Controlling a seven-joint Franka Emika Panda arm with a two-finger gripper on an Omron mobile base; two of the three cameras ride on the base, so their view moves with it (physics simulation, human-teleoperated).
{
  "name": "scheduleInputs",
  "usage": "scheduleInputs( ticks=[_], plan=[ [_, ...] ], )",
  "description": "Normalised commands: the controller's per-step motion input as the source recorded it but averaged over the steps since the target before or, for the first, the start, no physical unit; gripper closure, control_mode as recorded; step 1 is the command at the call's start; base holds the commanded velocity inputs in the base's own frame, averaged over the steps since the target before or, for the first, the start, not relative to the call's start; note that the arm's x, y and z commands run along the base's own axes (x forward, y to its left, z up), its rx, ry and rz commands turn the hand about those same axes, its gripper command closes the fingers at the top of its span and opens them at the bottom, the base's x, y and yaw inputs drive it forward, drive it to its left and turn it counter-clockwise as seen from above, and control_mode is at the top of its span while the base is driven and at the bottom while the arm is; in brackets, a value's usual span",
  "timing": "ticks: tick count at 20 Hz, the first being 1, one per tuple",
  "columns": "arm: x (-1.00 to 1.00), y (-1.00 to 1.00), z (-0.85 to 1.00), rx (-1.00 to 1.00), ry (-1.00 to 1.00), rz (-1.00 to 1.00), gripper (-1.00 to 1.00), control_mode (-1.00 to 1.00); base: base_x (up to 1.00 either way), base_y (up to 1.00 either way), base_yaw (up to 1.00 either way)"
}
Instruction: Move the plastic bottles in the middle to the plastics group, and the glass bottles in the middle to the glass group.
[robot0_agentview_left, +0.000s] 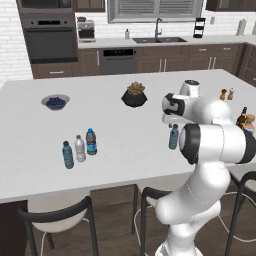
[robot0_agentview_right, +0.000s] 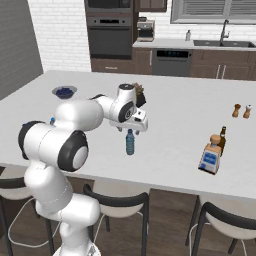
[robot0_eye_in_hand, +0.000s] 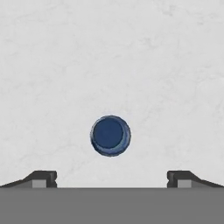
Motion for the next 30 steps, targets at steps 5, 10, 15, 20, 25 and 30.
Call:
scheduleInputs(
  ticks=[5,10,15,20,25,30],
  plan=[
    [0.23,0.07,-0.24,0.00,-0.07,0.04,-1.00,-1.00,0.00,0.00,0.00],
    [0.06,0.00,-0.24,0.00,-0.02,0.02,-1.00,-1.00,0.00,0.00,0.00],
    [0.00,0.00,0.00,0.00,0.00,0.00,-1.00,-1.00,0.00,0.00,0.00],
    [0.00,0.00,-0.12,0.00,0.00,0.01,-1.00,-1.00,0.00,0.00,0.00],
    [0.00,0.00,-0.15,0.00,0.00,0.02,-1.00,-1.00,0.00,0.00,0.00],
    [0.14,-0.01,-0.09,0.00,0.00,0.00,-1.00,-1.00,0.00,0.00,0.00]
  ],
)
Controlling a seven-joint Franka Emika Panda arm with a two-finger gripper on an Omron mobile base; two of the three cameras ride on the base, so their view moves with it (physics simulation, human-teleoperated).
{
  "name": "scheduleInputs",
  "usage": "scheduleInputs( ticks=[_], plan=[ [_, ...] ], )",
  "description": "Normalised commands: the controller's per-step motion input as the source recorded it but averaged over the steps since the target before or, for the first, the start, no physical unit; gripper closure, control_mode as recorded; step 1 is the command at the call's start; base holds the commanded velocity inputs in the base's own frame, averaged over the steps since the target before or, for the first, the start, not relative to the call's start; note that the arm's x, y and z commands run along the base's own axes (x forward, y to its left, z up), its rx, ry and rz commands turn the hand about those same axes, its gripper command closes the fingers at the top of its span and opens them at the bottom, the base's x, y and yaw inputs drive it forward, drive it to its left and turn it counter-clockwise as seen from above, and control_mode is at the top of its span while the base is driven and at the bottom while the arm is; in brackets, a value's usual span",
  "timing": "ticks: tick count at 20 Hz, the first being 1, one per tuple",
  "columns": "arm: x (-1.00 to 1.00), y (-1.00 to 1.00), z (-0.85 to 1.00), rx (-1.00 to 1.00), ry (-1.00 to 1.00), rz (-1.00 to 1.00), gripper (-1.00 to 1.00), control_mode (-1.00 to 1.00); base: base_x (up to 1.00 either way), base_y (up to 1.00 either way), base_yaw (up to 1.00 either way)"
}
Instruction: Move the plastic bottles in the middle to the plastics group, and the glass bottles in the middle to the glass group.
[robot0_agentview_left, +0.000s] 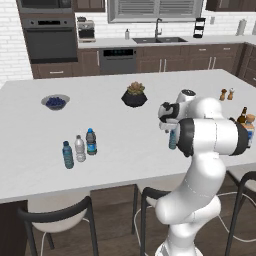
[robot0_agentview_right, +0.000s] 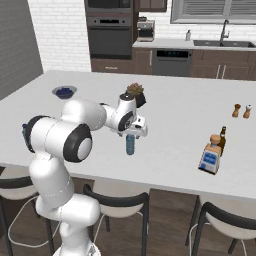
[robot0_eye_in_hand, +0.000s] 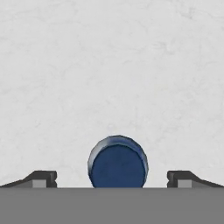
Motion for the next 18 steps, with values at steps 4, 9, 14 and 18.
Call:
scheduleInputs(
  ticks=[4,9,14,18],
  plan=[
    [0.04,0.00,0.00,0.00,0.00,0.00,-1.00,-1.00,0.00,0.00,0.00],
    [0.00,-0.04,0.00,0.00,-0.06,0.00,-1.00,-1.00,0.00,0.00,0.00],
    [0.00,-0.02,-0.04,0.00,-0.12,0.00,-1.00,-1.00,0.00,0.00,0.00],
    [0.00,0.00,-0.24,0.00,-0.02,0.01,-1.00,-1.00,0.00,0.00,0.00]
  ],
)
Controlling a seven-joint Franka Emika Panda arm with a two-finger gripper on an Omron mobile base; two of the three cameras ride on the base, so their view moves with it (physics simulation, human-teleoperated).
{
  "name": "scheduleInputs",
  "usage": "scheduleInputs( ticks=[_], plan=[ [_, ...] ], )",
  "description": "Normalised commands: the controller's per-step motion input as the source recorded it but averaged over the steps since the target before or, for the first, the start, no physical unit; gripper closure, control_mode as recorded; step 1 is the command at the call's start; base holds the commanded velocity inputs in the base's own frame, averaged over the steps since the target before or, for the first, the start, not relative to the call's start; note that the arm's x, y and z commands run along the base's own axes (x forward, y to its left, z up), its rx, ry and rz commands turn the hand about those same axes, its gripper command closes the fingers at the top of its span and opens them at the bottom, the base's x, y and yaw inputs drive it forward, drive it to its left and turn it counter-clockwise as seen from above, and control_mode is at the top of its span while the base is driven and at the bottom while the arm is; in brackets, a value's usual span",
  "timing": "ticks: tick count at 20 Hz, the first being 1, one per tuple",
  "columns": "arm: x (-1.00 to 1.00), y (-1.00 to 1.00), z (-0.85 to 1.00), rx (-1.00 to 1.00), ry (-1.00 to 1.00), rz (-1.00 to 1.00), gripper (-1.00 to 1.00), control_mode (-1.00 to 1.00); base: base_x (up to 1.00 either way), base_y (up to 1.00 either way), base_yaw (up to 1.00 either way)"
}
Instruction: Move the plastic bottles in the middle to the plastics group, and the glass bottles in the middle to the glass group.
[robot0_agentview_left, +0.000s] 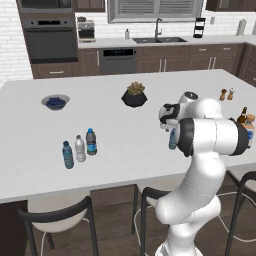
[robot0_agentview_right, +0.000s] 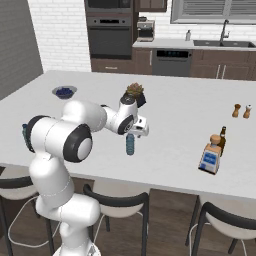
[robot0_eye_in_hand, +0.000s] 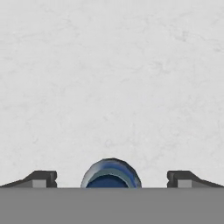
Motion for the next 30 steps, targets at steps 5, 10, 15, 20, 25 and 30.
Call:
scheduleInputs(
  ticks=[5,10,15,20,25,30],
  plan=[
    [0.00,0.00,-0.08,0.00,0.00,0.00,-1.00,-1.00,0.00,0.00,0.00],
    [0.00,0.00,0.00,0.00,0.00,0.00,1.00,-1.00,0.00,0.00,0.00],
    [0.00,0.00,0.00,0.00,0.00,0.00,1.00,-1.00,0.00,0.00,0.00],
    [0.00,0.00,0.00,0.00,0.00,0.00,1.00,-1.00,0.00,0.00,0.00],
    [-0.01,0.06,0.33,0.00,-0.04,0.00,1.00,-1.00,0.00,0.00,0.00],
    [-0.15,0.63,0.58,0.00,-0.12,0.12,1.00,-1.00,0.00,0.00,0.00]
  ],
)
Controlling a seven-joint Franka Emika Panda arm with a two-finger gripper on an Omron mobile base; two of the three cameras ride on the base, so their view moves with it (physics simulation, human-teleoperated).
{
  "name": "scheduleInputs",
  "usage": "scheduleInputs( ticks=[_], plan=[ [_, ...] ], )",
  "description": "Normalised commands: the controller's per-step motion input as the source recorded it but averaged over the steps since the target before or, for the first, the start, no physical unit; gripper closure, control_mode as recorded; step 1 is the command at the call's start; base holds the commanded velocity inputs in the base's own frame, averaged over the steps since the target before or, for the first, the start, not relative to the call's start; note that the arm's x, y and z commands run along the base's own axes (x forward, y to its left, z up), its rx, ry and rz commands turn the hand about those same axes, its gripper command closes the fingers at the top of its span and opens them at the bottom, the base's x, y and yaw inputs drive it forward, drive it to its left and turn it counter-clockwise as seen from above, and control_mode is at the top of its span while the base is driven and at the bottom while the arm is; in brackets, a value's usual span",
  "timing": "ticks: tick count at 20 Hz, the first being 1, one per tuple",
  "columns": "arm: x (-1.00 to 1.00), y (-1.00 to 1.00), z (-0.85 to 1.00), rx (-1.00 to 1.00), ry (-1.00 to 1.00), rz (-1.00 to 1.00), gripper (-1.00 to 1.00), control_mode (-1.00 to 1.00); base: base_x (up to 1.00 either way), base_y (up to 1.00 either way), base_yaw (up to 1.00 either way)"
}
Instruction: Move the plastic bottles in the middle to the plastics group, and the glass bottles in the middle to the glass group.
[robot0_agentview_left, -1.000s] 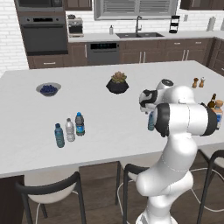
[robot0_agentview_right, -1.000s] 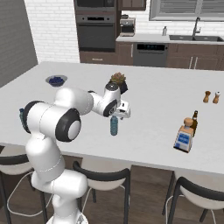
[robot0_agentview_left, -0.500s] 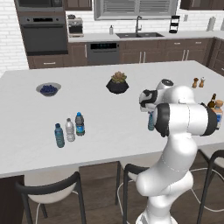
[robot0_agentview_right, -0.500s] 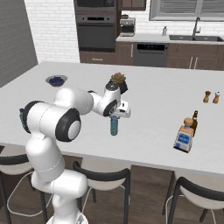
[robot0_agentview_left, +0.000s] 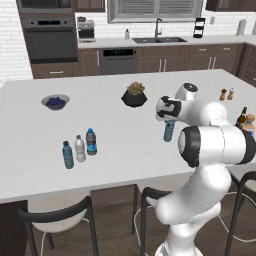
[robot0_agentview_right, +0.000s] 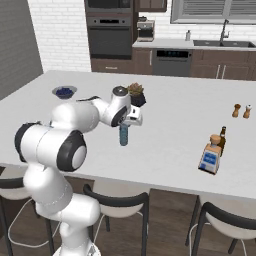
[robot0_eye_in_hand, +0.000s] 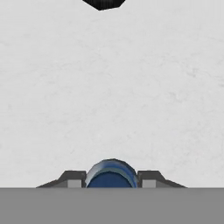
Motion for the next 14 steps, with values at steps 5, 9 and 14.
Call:
scheduleInputs(
  ticks=[5,9,14],
  plan=[
    [-0.12,0.95,0.33,0.00,-0.06,0.29,1.00,-1.00,0.00,0.00,0.00],
    [-0.05,0.84,0.22,0.00,-0.05,0.29,1.00,-1.00,0.00,0.00,0.00],
    [0.00,0.77,0.13,0.00,-0.03,0.27,1.00,-1.00,0.00,0.00,0.00]
  ],
)
